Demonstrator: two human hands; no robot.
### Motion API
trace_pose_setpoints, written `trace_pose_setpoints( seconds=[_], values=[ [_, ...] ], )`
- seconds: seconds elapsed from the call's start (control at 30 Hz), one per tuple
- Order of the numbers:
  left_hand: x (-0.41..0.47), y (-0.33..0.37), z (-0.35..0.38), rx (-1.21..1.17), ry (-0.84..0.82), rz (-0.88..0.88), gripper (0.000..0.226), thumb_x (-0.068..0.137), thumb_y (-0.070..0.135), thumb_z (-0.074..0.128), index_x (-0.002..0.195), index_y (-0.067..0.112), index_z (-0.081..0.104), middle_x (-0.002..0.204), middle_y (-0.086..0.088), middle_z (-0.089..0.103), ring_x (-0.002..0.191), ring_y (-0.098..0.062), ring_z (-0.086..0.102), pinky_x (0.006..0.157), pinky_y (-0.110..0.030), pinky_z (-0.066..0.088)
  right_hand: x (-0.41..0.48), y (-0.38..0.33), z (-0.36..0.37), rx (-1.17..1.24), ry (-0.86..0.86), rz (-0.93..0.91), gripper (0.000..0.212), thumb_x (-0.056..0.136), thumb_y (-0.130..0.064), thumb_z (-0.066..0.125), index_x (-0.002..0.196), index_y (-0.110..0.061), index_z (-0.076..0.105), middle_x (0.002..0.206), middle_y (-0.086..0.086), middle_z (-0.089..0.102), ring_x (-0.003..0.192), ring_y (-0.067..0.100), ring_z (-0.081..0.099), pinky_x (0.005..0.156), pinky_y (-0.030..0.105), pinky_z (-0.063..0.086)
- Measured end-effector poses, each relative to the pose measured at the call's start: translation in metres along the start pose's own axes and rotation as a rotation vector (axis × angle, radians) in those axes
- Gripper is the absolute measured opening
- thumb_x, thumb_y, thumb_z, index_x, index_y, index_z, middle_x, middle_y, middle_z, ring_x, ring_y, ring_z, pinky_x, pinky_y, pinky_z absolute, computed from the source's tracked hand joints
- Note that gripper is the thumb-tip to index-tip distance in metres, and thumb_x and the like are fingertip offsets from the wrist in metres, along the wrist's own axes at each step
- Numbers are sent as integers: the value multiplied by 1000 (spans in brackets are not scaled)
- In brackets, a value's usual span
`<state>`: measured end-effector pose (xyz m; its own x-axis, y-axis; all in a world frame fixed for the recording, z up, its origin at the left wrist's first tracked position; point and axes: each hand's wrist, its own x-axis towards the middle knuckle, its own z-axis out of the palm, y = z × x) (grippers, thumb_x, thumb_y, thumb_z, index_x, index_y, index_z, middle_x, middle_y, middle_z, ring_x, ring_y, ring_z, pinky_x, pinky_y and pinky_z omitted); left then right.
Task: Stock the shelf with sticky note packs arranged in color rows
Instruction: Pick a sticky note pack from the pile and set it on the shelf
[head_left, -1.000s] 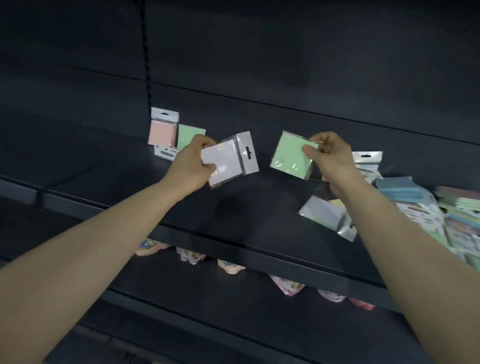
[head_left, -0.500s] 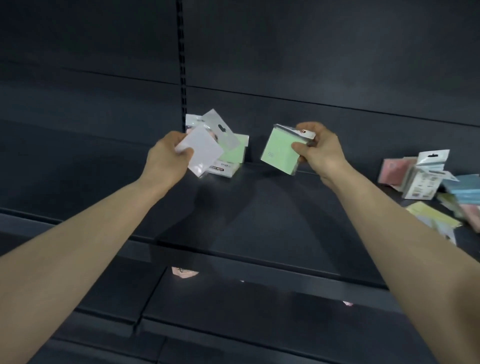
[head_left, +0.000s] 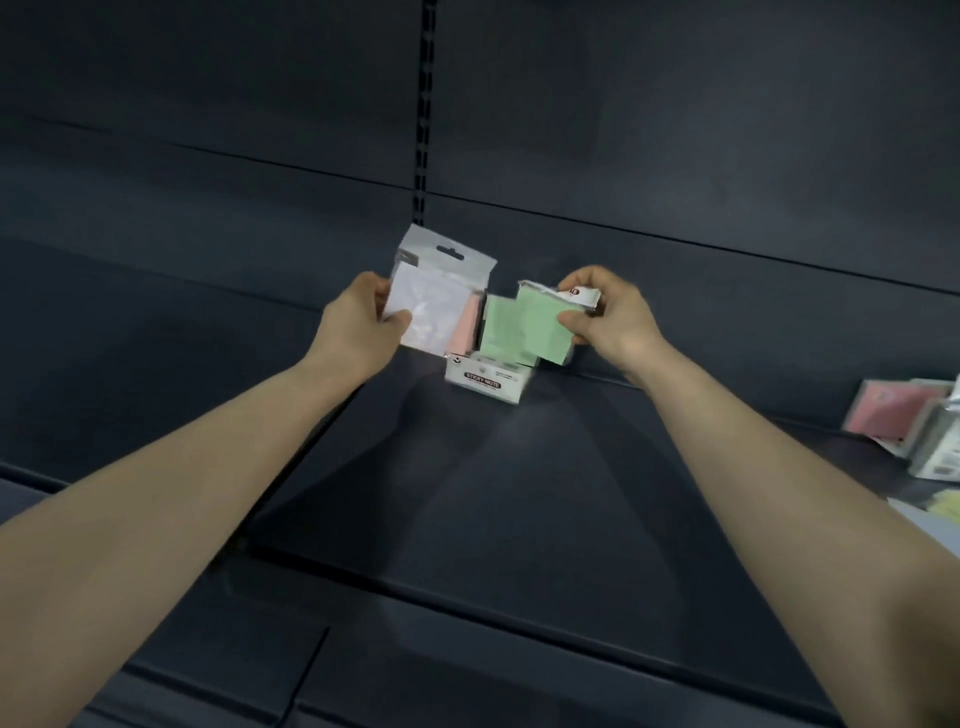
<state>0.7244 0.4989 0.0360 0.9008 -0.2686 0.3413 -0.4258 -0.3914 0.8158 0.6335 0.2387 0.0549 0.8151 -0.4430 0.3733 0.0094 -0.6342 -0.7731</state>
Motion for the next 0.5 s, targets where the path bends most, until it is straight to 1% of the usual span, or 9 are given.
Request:
trace_pose_setpoints(
  seconds=[0.07, 0.13, 0.2, 0.27, 0.3, 0.33, 0.4, 0.5],
  values=[
    [6, -4, -1, 5, -32, 20, 25, 93, 18, 57, 117, 12, 52, 112, -1, 62, 100, -16, 59, 80, -27, 45, 6, 0, 14, -78, 14, -23, 31, 82, -4, 68, 91, -33, 64, 92, -3, 67, 70, 14, 63, 71, 32, 59],
    [12, -7, -2, 16, -63, 38, 26, 93, 18, 57, 118, 12, 52, 114, -1, 62, 103, -17, 59, 85, -31, 48, 10, 0, 26, -122, 17, -28, 29, 83, -4, 67, 95, -30, 64, 94, -1, 67, 64, 13, 63, 67, 26, 56],
    [17, -10, -2, 24, -98, 60, 27, 93, 17, 57, 118, 11, 52, 114, -2, 63, 103, -18, 59, 89, -35, 50, 12, 3, 34, -148, 6, -17, 29, 84, -4, 67, 95, -31, 65, 91, -1, 67, 61, 14, 64, 62, 23, 55],
    [23, -14, -2, 32, -129, 82, 26, 93, 17, 56, 118, 12, 53, 113, -1, 64, 102, -17, 60, 88, -33, 50, 13, 8, 40, -194, 9, -25, 30, 84, -4, 67, 94, -33, 65, 83, -4, 64, 63, 18, 66, 60, 21, 53],
    [26, -15, -2, 30, -140, 87, 25, 93, 17, 56, 117, 12, 53, 113, -1, 64, 102, -17, 60, 86, -31, 49, 14, 9, 43, -221, 30, -46, 30, 83, -5, 67, 94, -33, 66, 85, -4, 62, 66, 18, 66, 64, 22, 53],
    [28, -17, -2, 27, -150, 90, 25, 93, 18, 56, 117, 13, 52, 113, 0, 64, 102, -16, 60, 85, -30, 49, 15, 11, 46, -255, 62, -76, 30, 81, -6, 69, 95, -32, 68, 90, -3, 58, 70, 17, 64, 71, 25, 53],
    [33, -19, -1, 27, -164, 97, 24, 93, 18, 56, 116, 14, 52, 112, 0, 64, 102, -17, 60, 86, -31, 49, 17, 13, 52, -310, 125, -114, 29, 78, -9, 73, 98, -29, 72, 100, -1, 48, 83, 13, 55, 85, 27, 48],
    [39, -21, 1, 20, -171, 107, 26, 93, 18, 57, 118, 13, 52, 115, -1, 64, 102, -16, 60, 84, -29, 47, 17, 14, 58, -345, 162, -112, 28, 77, -13, 76, 100, -28, 74, 104, -1, 39, 94, 14, 50, 92, 28, 45]
  ],
)
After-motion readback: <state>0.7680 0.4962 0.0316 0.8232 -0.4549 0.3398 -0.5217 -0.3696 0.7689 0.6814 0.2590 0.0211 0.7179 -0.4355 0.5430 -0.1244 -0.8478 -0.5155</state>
